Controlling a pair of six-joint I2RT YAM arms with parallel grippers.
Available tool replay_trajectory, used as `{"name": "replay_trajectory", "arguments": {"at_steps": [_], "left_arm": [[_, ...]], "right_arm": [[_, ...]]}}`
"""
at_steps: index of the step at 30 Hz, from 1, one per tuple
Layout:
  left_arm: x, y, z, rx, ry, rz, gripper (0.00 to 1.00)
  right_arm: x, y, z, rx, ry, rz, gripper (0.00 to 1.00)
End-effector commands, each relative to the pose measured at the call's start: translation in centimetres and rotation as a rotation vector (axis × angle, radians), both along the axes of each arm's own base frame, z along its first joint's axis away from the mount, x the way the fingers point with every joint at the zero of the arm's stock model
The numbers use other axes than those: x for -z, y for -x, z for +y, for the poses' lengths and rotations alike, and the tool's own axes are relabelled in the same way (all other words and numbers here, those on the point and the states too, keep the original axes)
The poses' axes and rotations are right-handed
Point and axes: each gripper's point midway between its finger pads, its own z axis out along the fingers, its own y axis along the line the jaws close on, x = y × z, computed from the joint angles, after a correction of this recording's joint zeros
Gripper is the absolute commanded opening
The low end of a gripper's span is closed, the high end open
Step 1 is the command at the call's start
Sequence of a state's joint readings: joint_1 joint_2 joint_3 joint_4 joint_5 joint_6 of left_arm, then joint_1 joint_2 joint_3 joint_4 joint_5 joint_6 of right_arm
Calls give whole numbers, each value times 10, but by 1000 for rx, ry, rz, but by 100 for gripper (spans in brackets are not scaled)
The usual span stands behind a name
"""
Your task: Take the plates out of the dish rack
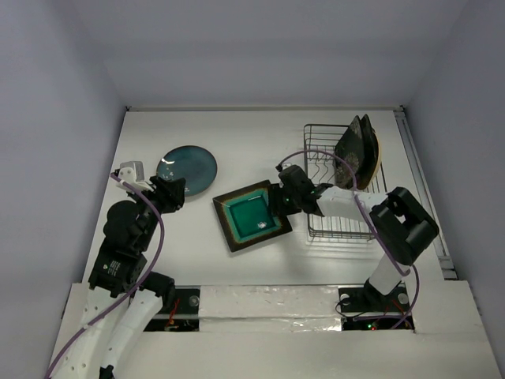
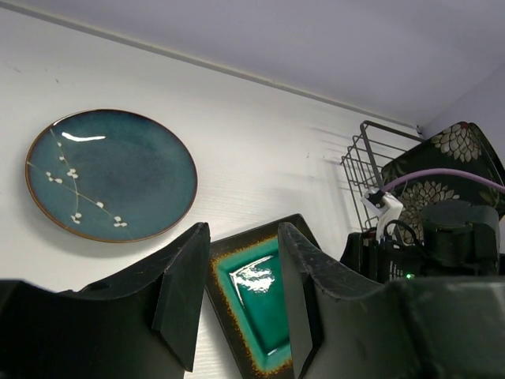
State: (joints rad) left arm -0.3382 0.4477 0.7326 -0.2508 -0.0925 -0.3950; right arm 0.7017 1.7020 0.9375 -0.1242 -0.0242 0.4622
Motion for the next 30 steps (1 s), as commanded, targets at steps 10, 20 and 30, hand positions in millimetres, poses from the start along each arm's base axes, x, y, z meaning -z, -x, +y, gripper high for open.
{"name": "replay_trajectory", "arguments": {"at_steps": [10,20,30], "left_arm": [[-9,-3,-1,1,16,-37,37],[-9,-2,-1,6,16,-40,39],[-8,-2,-3,17,14,-37,40]], "right_arm": [[-153,-26,5,49,-76,-317,43],[-269,-67,-166,560,151,-611,0],[-285,-105,-243,710,363,-561,36]]}}
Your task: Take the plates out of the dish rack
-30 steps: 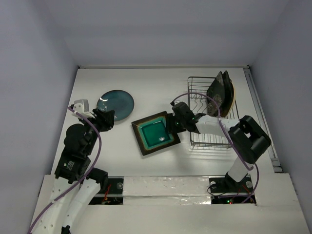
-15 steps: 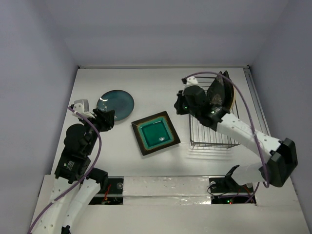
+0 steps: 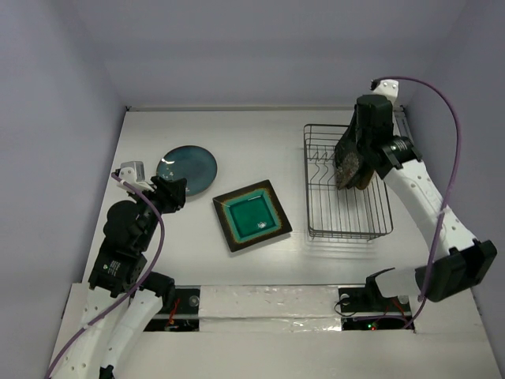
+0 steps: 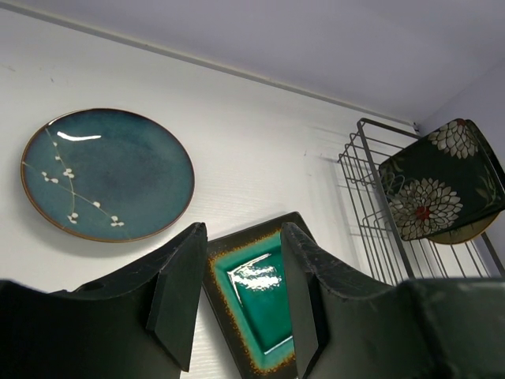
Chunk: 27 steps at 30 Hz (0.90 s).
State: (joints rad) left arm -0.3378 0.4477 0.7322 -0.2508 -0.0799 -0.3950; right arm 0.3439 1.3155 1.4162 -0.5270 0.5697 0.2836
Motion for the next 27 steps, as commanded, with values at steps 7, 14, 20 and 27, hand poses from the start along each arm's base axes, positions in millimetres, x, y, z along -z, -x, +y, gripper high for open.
{"name": "replay_trajectory", "arguments": {"at_steps": [7,14,20,27], "left_arm": [[-8,-4,-2,6,11,-35,40],[-7,-5,-2,5,10,-34,40],[-7,-6,-3,8,10,-32,40],[-8,-5,-3,8,11,-36,40]], "right_arm": [[16,-22,-39,65,135,161,37],[51,-37,-42,26,143,269,37],[68,-49,-37,11,146,320,36],[87,-57,-42,17,179,388,33]]}}
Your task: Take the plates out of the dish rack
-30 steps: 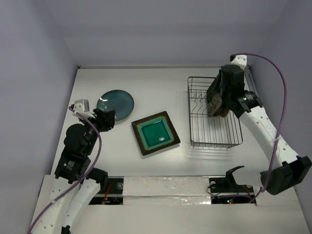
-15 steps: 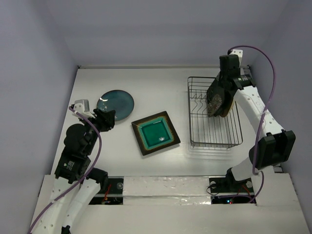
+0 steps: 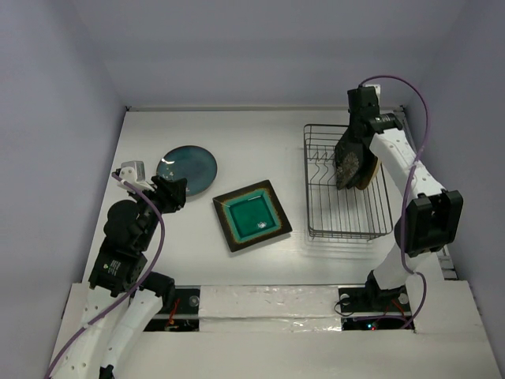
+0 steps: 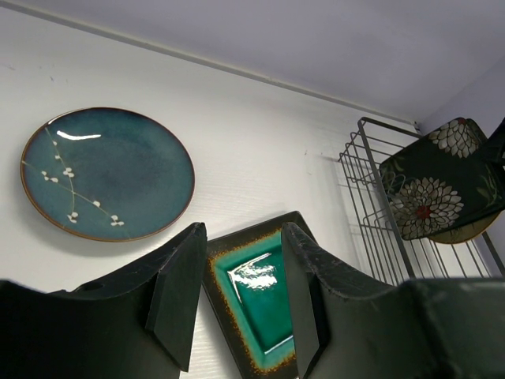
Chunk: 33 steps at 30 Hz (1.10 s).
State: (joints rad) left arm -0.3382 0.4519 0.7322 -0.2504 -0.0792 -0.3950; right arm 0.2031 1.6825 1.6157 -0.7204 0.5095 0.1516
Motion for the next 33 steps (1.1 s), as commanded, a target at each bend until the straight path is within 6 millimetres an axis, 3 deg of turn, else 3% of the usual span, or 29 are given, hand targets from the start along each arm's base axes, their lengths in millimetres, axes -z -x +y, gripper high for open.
{"name": "replay_trajectory", "arguments": {"at_steps": [1,4,10,13,15,18,22,30,33], "left_arm": [[-9,-4,-2,7,12,-39,40],[-9,-5,-3,10,11,-39,40],[-10,-4,-3,11,12,-43,40],[-11,-4,-2,7,13,-46,40],[-10,-5,-2,7,12,-42,40],[-11,-6,-3,11,13,-45,40],[-11,-6,-3,8,13,-46,40],[-11,-7,-3,8,14,-44,40],[-11,-7,-3,8,15,-46,40]], "right_arm": [[-6,-7,-1,-8,4,-1,32],[-9,-8,1,-15,-4,-9,29],[-1,-6,-7,-2,52,42,33],[-5,-7,-7,-14,58,33,25],[-11,-5,-11,-5,80,38,12],[-31,-4,-14,-4,92,4,0],[-58,2,-17,-3,92,-65,0],[-142,32,-9,-10,95,-273,0],[-155,40,-3,-23,95,-308,0]]}}
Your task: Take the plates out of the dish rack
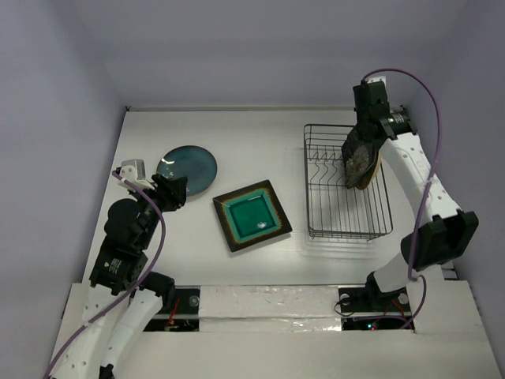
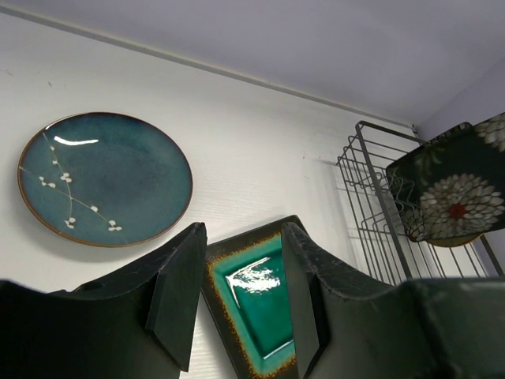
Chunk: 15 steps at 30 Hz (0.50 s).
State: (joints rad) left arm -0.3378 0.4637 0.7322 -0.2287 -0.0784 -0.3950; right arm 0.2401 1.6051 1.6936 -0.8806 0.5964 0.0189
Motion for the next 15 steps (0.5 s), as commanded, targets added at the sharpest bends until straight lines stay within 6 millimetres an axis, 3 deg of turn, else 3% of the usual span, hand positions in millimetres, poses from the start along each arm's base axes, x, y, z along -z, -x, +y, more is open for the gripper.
{"name": "replay_trajectory", "arguments": {"at_steps": [1,3,7,9,11,13,15], "left_arm": [[-9,-3,-2,9,11,-36,40],[-9,-3,-2,9,11,-36,40],[-8,-3,-2,8,11,-35,40],[-8,-3,-2,8,11,-35,40],[-9,-4,-2,6,12,-38,40],[-9,-3,-2,6,12,-39,40],[-9,-3,-2,6,12,-39,40]], "right_arm": [[-115,9,5,13,-69,-364,0],[-122,16,11,11,-73,-385,0],[-155,34,19,-31,-164,-495,0],[-177,46,35,-126,-274,-572,0],[-195,59,56,-250,-381,-631,0],[-193,60,82,-350,-484,-654,0],[-181,63,121,-496,-616,-635,0]]}}
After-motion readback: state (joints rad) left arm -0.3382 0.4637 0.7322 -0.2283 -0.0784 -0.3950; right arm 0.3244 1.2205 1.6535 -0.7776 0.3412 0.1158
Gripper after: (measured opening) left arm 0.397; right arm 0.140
